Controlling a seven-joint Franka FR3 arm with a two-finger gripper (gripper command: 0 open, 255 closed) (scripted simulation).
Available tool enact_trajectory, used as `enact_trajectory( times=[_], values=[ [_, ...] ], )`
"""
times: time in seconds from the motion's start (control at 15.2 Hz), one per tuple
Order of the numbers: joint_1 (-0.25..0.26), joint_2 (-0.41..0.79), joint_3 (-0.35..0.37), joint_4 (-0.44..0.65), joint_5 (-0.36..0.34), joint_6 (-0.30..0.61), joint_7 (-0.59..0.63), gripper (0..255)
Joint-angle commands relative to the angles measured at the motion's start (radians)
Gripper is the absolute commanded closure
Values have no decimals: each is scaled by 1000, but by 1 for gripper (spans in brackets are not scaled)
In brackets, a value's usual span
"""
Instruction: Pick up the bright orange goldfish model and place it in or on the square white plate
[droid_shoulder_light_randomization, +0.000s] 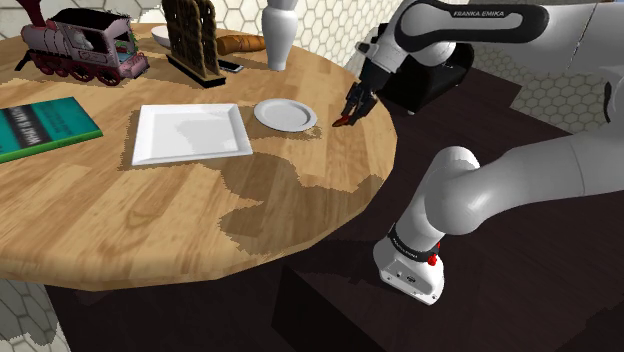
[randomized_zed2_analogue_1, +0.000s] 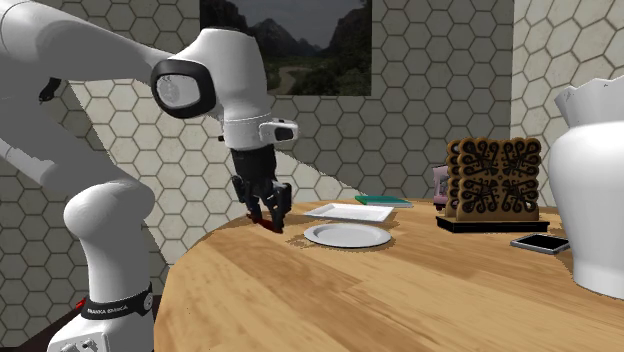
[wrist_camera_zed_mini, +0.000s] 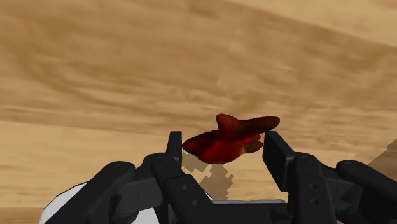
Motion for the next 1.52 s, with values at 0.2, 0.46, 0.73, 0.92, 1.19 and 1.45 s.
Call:
enact_trajectory(
  times=[0.2, 0.46, 0.73, 0.92, 1.19, 1.45],
  values=[
    [6, -8, 23, 62, 12, -67, 19, 255],
    [10, -12, 38, 106, 20, -114, 33, 255],
    [78, 58, 89, 117, 78, -40, 98, 255],
    [130, 123, 122, 139, 121, 12, 141, 255],
    [198, 221, 158, 186, 177, 75, 191, 255],
    [261, 331, 187, 254, 232, 126, 232, 255]
  ],
)
